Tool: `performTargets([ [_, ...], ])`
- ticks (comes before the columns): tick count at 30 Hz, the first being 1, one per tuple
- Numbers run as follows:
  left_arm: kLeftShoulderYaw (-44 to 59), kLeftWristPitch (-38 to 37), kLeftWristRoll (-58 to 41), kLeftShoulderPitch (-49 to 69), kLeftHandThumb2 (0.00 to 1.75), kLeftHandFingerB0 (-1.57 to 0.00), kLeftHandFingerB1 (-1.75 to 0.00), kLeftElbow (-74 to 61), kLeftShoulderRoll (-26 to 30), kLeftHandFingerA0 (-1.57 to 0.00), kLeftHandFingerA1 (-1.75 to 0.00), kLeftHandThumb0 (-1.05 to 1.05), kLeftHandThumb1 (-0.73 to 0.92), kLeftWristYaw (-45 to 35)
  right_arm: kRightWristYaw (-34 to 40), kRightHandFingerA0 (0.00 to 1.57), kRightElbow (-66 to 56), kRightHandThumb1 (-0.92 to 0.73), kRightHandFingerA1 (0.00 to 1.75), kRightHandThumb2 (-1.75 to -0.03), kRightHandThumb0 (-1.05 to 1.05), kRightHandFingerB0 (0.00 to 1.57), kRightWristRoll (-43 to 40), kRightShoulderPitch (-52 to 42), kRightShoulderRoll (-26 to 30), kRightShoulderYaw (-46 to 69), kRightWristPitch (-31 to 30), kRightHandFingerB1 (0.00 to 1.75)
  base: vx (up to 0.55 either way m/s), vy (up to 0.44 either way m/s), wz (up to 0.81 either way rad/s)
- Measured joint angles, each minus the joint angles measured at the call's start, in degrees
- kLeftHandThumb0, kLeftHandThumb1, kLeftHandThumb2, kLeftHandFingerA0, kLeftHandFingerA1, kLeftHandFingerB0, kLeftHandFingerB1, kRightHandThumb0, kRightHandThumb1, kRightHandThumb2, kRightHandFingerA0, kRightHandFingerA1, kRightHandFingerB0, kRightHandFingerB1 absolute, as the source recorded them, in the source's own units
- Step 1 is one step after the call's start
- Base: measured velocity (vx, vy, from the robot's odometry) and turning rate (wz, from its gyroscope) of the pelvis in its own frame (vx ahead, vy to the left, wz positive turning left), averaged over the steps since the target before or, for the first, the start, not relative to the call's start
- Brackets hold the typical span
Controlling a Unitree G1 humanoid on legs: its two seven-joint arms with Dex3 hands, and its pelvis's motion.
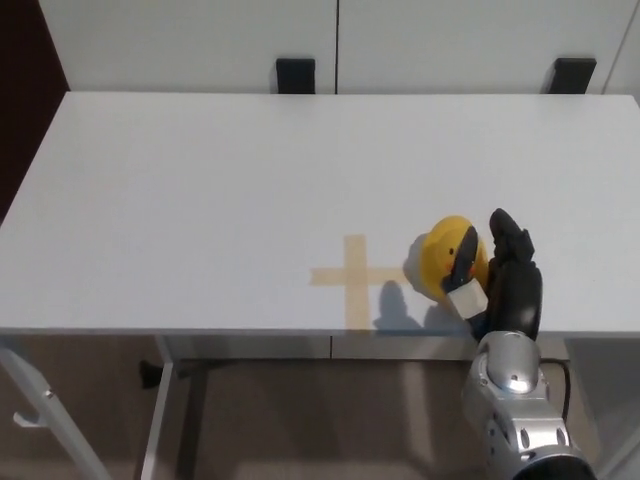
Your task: The robot uses its right hand to push the yellow duck toy to the center of the white desk.
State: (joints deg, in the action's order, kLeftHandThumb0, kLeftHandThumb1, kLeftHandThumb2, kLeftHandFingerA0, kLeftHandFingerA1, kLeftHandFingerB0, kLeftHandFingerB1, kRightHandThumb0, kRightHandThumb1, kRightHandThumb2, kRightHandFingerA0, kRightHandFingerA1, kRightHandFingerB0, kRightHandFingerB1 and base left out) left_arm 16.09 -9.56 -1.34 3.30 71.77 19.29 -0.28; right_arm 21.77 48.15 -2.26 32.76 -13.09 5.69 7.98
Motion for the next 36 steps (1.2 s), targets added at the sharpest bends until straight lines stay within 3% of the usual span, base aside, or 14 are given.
performTargets([
  [4,-0.27,0.00,0.05,-0.06,1.36,-1.40,-1.30,-0.15,-0.10,-1.46,-1.30,0.03,0.35,0.01,-0.03,0.05,0.37,-0.79,0.48,-1.13,-0.85,0.07,0.55,0.00,0.02,-1.60,0.04,0.44,0.00,0.000,0.00],
  [10,-0.46,0.00,0.04,0.02,1.42,-1.41,-1.28,-0.32,-0.22,-1.50,-1.29,0.05,0.29,0.00,-0.24,0.02,0.64,-0.87,0.28,-1.26,-0.85,0.04,1.16,0.00,0.35,-2.82,0.04,0.27,0.00,0.000,0.00],
  [11,-0.46,0.00,0.03,0.02,1.22,-1.41,-1.30,-0.32,-0.22,-1.53,-1.37,0.04,0.40,0.00,-0.30,0.02,0.64,-0.92,0.38,-0.81,-0.84,0.14,1.22,-0.01,0.46,-2.91,0.01,0.34,0.00,0.000,0.00],
  [14,-0.45,0.00,0.03,0.04,1.22,-1.43,-1.31,-0.32,-0.21,-1.53,-1.37,0.03,0.41,0.00,-0.98,0.02,0.64,-0.92,0.35,-0.81,-0.85,0.15,1.71,-0.01,1.38,-3.28,-0.32,0.34,0.00,0.000,0.00],
  [15,-0.46,0.00,0.03,0.06,1.30,-1.39,-1.31,-0.32,-0.21,-1.44,-1.33,0.02,0.40,0.00,-1.31,0.02,0.62,-0.82,0.36,-1.21,-0.87,0.06,1.78,-0.01,1.86,-3.28,-0.44,0.31,0.00,0.000,0.00],
  [18,-0.55,0.00,0.05,0.06,1.30,-1.39,-1.31,-0.34,-0.20,-1.44,-1.33,0.02,0.40,0.00,-2.38,0.02,0.53,-0.82,0.36,-1.21,-0.87,0.06,1.83,-0.01,2.75,-3.24,-0.80,0.31,0.00,0.000,0.00],
  [19,-0.68,0.00,0.06,-0.03,1.22,-1.41,-1.30,-0.39,-0.20,-1.50,-1.36,0.04,0.40,0.02,-3.27,0.02,0.59,-0.92,0.38,-0.80,-0.87,0.07,1.90,0.23,3.79,-3.48,-1.23,0.30,0.00,0.000,0.00],
  [20,-0.68,0.00,0.06,-0.03,1.35,-1.41,-1.32,-0.39,-0.20,-1.44,-1.34,0.01,0.37,0.02,-3.27,0.00,0.59,-0.74,0.41,-1.18,-0.79,0.08,1.90,0.23,3.79,-3.48,-1.23,0.32,0.00,0.000,0.00],
  [24,-0.80,0.00,0.06,-0.20,1.37,-1.38,-1.31,-0.44,-0.21,-1.43,-1.35,0.02,0.37,0.04,-5.72,0.00,0.77,-0.77,0.43,-1.19,-0.83,0.11,2.02,1.05,5.95,-4.14,-2.63,0.33,0.00,0.000,0.00],
  [25,-0.82,0.00,0.06,-0.32,1.34,-1.41,-1.31,-0.44,-0.20,-1.45,-1.32,0.02,0.36,0.04,-7.16,0.05,0.79,-0.84,0.40,-0.87,-0.93,0.09,2.09,1.77,7.20,-4.58,-3.43,0.29,0.00,0.000,0.00],
  [27,-0.88,0.00,0.07,-0.34,1.19,-1.40,-1.29,-0.46,-0.20,-1.50,-1.35,0.00,0.42,0.04,-8.02,0.07,0.79,-0.92,0.43,-0.74,-0.90,0.15,2.16,2.31,7.90,-4.86,-3.84,0.33,0.00,0.000,0.00],
  [31,-1.02,0.00,0.08,-0.40,1.23,-1.38,-1.31,-0.54,-0.20,-1.46,-1.34,0.00,0.43,0.04,-10.88,0.08,0.74,-0.92,0.43,-0.72,-0.87,0.14,2.48,4.24,9.83,-5.96,-5.37,0.32,0.00,0.000,0.00],
  [32,-1.02,0.00,0.08,-0.40,1.29,-1.37,-1.30,-0.54,-0.20,-1.39,-1.32,0.00,0.42,0.04,-10.88,0.02,0.74,-0.42,0.53,-1.08,-0.38,0.00,2.48,4.24,9.83,-5.96,-5.37,0.49,0.00,0.000,0.00],
  [36,-1.24,0.00,0.11,-0.79,1.29,-1.39,-1.31,-0.55,-0.15,-1.42,-1.31,-0.01,0.42,0.04,-15.28,0.02,0.72,-0.43,0.53,-1.08,-0.38,0.00,3.83,6.21,12.72,-8.88,-7.39,0.50,0.00,0.000,0.00],
])
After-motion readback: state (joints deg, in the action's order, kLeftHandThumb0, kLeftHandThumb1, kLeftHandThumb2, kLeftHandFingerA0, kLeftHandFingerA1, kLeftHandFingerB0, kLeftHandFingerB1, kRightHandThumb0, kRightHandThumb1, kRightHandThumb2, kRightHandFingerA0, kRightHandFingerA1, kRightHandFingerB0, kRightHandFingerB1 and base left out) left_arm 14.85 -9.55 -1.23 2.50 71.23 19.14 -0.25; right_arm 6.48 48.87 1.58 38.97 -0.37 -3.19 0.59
